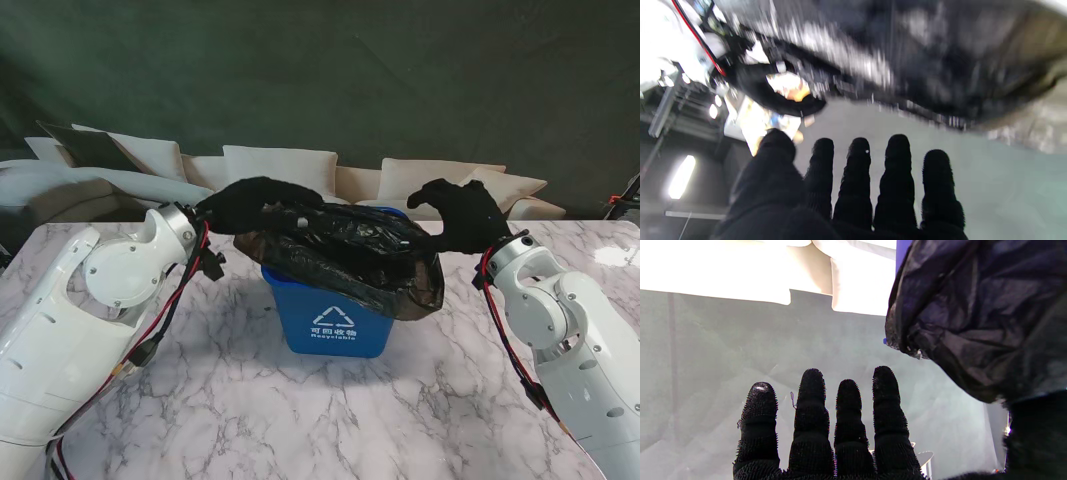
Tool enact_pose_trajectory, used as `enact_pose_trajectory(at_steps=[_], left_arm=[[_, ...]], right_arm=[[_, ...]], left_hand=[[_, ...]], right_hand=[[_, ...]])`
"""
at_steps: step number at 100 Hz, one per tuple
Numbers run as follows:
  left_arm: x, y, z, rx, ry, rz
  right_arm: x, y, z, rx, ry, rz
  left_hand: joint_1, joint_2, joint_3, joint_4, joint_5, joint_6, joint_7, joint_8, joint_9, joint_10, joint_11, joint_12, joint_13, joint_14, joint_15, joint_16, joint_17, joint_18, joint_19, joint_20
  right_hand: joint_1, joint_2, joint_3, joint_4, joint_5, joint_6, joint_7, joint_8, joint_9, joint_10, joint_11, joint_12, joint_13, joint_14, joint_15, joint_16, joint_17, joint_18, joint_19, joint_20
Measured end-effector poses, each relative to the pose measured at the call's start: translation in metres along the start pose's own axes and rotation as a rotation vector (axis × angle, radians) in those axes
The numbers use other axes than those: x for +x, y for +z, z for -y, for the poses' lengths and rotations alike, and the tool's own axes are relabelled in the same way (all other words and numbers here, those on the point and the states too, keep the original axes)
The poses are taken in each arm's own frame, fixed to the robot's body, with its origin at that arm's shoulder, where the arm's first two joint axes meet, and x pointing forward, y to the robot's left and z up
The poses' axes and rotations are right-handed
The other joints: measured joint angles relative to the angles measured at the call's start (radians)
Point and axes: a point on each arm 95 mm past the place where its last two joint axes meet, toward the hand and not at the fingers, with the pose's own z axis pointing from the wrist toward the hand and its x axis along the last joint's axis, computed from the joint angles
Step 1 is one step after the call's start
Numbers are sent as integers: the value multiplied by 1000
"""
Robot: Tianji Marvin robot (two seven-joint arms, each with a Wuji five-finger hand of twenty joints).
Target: Fit the garbage bag over the bin
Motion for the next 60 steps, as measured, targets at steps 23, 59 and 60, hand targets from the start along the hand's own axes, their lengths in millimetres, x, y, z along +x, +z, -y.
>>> enact_pose_trajectory(at_steps=[23,59,60], left_arm=[[4,-3,-17,-111,114,-61],[8,-18,-22,-160,271,-84],[7,-18,-22,-163,272,-84]], right_arm=[[-3,-2,1,1,-1,6],[-3,-2,1,-11,-3,3],[-3,-2,1,-11,-3,3]], left_hand=[[-191,-129,4,0,-41,26,-69,-17,-148,33,-54,-21,-66,-1,-51,-31,-37,7,-85,-14],[-69,-180,82,74,-185,-12,-172,-64,-417,33,-151,-123,-193,-11,-115,-106,-73,-48,-223,-64],[-69,-185,82,74,-187,-12,-172,-64,-417,33,-148,-123,-202,-12,-115,-106,-74,-49,-223,-64]], right_hand=[[0,0,-14,0,-15,-10,-3,0,-1,2,0,0,0,0,0,0,0,0,0,0],[1,11,-20,0,-17,-11,-14,0,-11,3,0,0,0,0,0,0,-3,0,0,0],[1,11,-20,0,-17,-11,-14,0,-14,3,0,0,0,0,0,0,-4,0,0,0]])
